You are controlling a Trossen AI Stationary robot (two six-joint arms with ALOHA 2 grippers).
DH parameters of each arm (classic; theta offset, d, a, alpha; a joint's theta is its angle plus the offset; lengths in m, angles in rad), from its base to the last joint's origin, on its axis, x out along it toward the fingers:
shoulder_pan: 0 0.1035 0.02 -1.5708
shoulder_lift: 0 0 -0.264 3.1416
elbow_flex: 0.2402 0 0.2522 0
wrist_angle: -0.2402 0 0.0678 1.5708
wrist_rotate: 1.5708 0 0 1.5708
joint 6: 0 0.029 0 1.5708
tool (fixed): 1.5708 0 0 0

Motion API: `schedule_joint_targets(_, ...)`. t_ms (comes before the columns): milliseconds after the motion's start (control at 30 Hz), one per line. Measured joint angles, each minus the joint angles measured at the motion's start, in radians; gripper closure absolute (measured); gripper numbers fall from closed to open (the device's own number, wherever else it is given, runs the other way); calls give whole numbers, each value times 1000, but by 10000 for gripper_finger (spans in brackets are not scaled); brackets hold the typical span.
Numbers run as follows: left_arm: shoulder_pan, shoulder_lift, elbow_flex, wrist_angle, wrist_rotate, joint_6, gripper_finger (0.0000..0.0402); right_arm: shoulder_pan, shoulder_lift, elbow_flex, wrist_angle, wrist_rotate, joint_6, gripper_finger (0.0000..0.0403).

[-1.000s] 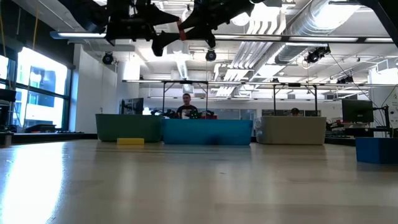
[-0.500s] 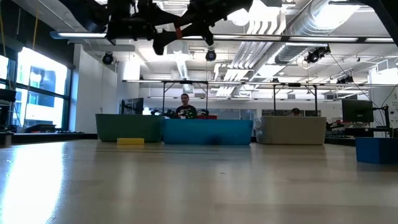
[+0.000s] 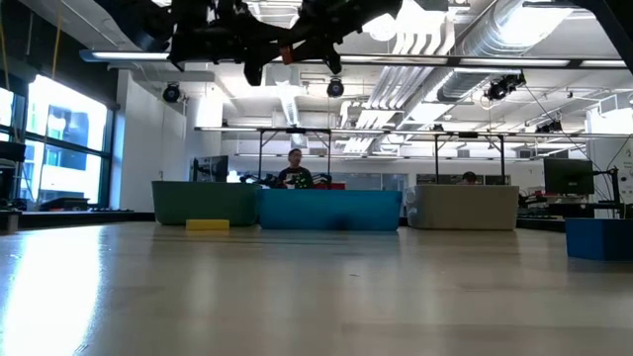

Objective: Sort & place blocks by color
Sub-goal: Put the orange block into the green bin

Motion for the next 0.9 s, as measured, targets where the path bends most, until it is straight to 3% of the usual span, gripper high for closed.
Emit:
schedule_joint_targets(167,3,0,0,-11,11,19,296,10,0,0,-5,44,8,275)
schedule_joint_targets(367,5,1,0,-43,8,64,296,23,1,0,-34,111,54,193)
schedule_joint_targets(533,39,2,0,-162,2,132,296,23,1,0,-101,85,136,146)
schedule_joint_targets(733,96,2,0,-356,-109,265,296,42,0,0,-231,99,219,138)
schedule_joint_targets(900,134,2,0,-522,-301,373,296,88,0,0,-346,153,269,138)
